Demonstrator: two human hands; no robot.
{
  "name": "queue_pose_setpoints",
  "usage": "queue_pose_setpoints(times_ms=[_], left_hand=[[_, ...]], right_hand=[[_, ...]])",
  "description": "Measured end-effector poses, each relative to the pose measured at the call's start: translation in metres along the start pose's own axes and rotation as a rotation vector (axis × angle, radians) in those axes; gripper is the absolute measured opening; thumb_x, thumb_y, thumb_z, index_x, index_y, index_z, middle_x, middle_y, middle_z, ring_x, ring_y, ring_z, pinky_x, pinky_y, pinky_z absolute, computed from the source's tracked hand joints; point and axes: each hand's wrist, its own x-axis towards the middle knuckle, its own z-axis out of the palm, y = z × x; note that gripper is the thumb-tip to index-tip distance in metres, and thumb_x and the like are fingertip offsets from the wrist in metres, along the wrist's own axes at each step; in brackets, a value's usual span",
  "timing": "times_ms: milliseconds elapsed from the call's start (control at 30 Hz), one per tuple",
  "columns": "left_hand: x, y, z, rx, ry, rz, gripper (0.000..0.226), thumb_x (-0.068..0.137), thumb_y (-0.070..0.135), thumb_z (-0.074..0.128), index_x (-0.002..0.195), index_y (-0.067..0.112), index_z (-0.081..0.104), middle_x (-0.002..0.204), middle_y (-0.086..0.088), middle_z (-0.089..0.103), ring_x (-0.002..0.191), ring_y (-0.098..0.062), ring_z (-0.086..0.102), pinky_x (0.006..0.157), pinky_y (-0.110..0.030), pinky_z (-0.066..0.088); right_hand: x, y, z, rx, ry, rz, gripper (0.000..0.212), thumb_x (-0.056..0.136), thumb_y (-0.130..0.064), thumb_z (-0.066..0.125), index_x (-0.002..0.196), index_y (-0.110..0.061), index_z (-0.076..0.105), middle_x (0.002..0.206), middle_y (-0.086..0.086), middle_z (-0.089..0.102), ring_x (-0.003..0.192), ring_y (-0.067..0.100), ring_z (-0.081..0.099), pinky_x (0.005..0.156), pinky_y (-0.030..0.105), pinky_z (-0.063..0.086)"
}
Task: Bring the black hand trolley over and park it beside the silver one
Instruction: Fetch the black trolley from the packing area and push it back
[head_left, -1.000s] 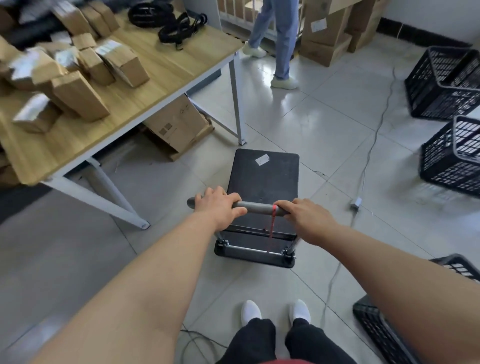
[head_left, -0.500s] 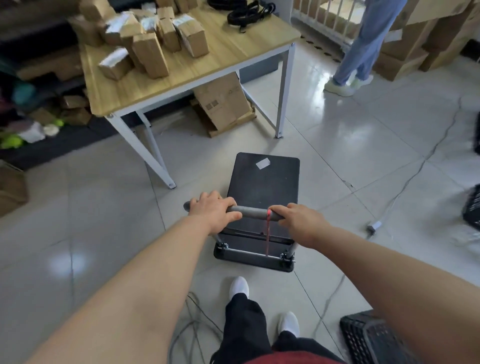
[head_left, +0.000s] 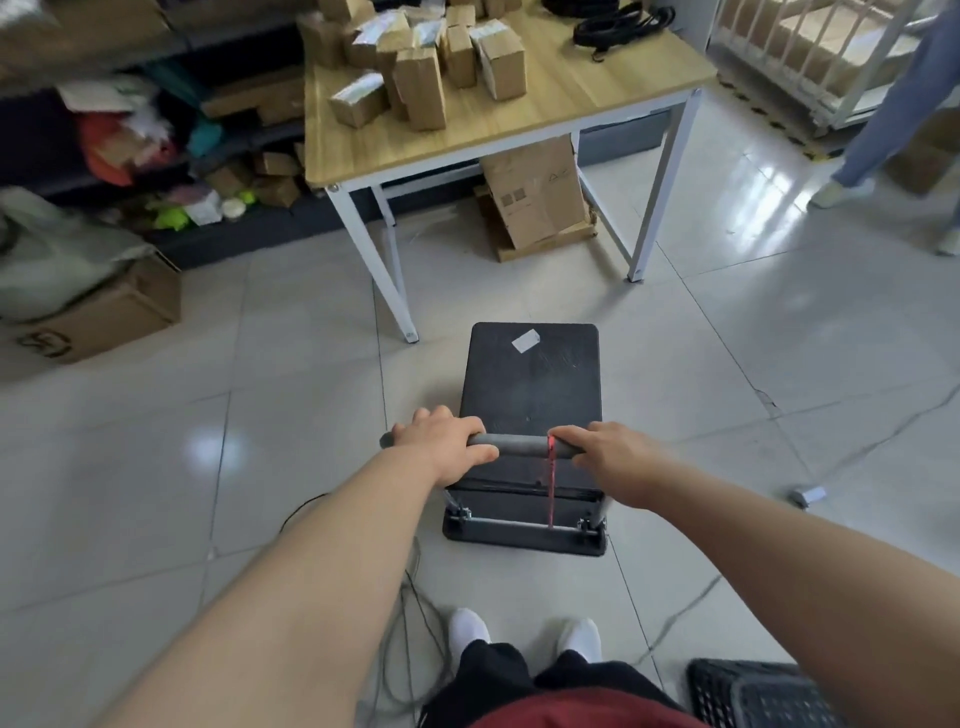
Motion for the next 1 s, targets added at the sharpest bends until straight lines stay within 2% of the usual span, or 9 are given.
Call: queue_pose_setpoints(times_ms=[200,300,567,700,900,1000], left_hand=[[-0.021,-0.015,0.012,-0.051,-0.047,-0.088,0.035,0.085,0.066,0.041,0.107,0.042,0.053,0.106,-0.001,0.044,0.111,-0.027,0.040,0.087,-0.048,0.034],[-0.032,-0.025,0.019,-0.088,-0.053,-0.135,0.037,0.086,0.066,0.040,0.111,0.040,0.053,0.114,-0.003,0.046,0.115,-0.028,0.038,0.090,-0.049,0.034],[-0.057,-0.054,0.041,-0.137,0.022,-0.247,0.035,0.088,0.063,0.039,0.110,0.039,0.052,0.117,-0.004,0.046,0.115,-0.027,0.038,0.090,-0.048,0.035],[-0.062,-0.069,0.055,-0.133,0.093,-0.299,0.039,0.088,0.063,0.037,0.114,0.037,0.051,0.121,-0.002,0.047,0.115,-0.027,0.037,0.088,-0.046,0.033],[-0.064,-0.085,0.069,-0.154,0.173,-0.330,0.038,0.093,0.056,0.035,0.117,0.030,0.049,0.119,-0.006,0.055,0.113,-0.028,0.045,0.100,-0.045,0.029],[-0.064,-0.095,0.069,-0.181,0.179,-0.332,0.039,0.094,0.053,0.035,0.119,0.027,0.049,0.118,-0.008,0.055,0.110,-0.029,0.047,0.097,-0.040,0.031]], right_hand=[[0.003,-0.016,0.002,-0.066,-0.024,-0.081,0.037,0.097,-0.025,0.035,0.131,-0.041,0.038,0.102,0.002,0.052,0.094,0.022,0.049,0.075,0.037,0.043],[0.007,-0.026,0.006,-0.116,-0.012,-0.121,0.038,0.099,-0.027,0.033,0.134,-0.042,0.034,0.105,0.002,0.050,0.099,0.023,0.048,0.076,0.036,0.041],[0.020,-0.058,0.023,-0.215,0.094,-0.249,0.047,0.099,-0.029,0.032,0.143,-0.043,0.019,0.110,0.002,0.050,0.101,0.023,0.046,0.082,0.036,0.042],[0.030,-0.069,0.029,-0.190,0.094,-0.307,0.050,0.098,-0.023,0.035,0.142,-0.043,0.021,0.106,0.001,0.049,0.100,0.023,0.045,0.078,0.033,0.038],[0.049,-0.089,0.028,-0.163,0.044,-0.353,0.046,0.099,-0.025,0.034,0.141,-0.043,0.024,0.104,0.001,0.048,0.101,0.023,0.044,0.080,0.037,0.044],[0.060,-0.099,0.025,-0.159,0.009,-0.369,0.045,0.099,-0.025,0.034,0.140,-0.043,0.026,0.105,0.001,0.048,0.102,0.023,0.044,0.083,0.040,0.045]])
